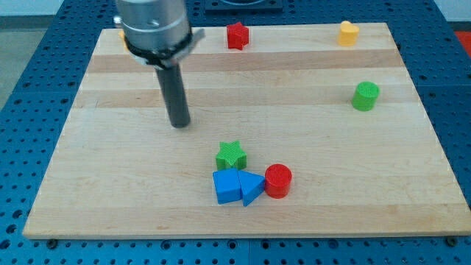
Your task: Slide your arm to the top left
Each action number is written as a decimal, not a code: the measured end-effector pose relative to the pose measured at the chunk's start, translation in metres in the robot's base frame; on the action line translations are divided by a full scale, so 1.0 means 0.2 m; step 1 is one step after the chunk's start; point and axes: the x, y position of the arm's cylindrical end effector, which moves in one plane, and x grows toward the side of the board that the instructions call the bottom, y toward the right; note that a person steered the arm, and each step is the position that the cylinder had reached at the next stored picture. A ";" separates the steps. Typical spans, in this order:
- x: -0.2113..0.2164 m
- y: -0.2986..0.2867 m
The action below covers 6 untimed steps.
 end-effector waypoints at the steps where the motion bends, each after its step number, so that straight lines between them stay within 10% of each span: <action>1: -0.15 -0.22; 6: -0.86 -0.88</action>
